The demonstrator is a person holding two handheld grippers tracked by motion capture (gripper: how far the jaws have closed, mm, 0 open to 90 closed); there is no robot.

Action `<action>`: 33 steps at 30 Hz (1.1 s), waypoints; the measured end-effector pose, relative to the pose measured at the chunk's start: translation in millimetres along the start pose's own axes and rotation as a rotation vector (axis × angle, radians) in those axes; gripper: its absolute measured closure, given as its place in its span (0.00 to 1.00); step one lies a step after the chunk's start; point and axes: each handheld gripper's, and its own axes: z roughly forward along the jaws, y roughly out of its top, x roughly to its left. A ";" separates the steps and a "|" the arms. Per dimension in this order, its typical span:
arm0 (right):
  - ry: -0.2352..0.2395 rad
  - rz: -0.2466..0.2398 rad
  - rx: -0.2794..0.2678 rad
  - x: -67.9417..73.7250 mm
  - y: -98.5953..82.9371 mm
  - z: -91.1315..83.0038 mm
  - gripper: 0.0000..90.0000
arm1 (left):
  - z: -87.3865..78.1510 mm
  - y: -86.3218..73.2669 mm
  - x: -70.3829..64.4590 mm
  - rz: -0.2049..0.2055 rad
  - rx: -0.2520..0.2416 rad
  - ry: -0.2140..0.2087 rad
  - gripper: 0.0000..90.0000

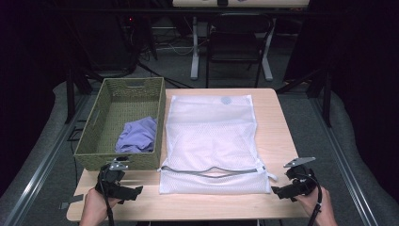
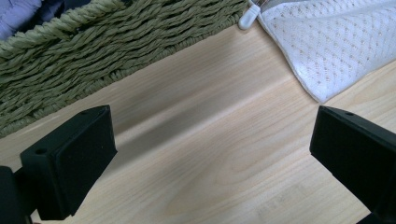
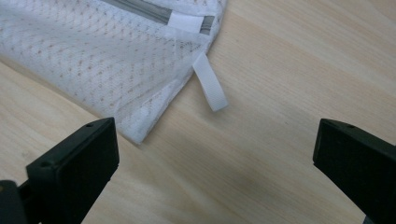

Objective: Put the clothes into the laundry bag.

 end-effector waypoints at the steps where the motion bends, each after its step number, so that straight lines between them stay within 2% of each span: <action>1: 0.000 -0.002 -0.001 1.6 0.4 0.1 0.00 | 0.2 0.0 0.4 -0.003 -0.001 0.000 0.00; 5: 0.007 -0.021 0.005 3.7 1.5 -0.1 0.01 | 0.7 0.5 1.3 0.004 0.009 0.002 0.00; 9: 0.010 0.005 -0.012 0.1 2.0 -1.9 0.01 | 1.1 0.3 1.3 0.003 0.006 -0.004 0.00; 14: 0.014 -0.007 -0.015 3.3 8.7 -0.2 0.01 | 2.1 1.1 1.4 0.008 0.012 -0.014 0.00; 18: 0.021 -0.038 -0.010 11.8 20.2 5.6 0.01 | 2.8 1.8 0.6 0.015 0.006 -0.016 0.00; 21: 0.017 -0.079 -0.006 17.7 30.4 7.6 0.01 | 3.2 1.9 0.9 0.015 0.006 -0.018 0.00; 28: 0.012 -0.123 -0.016 27.8 53.4 14.8 0.01 | 5.2 2.6 -2.1 0.032 0.028 -0.022 0.00; 33: 0.025 -0.151 -0.018 31.1 69.4 22.7 0.02 | 5.3 2.4 -1.3 0.025 0.027 -0.024 0.00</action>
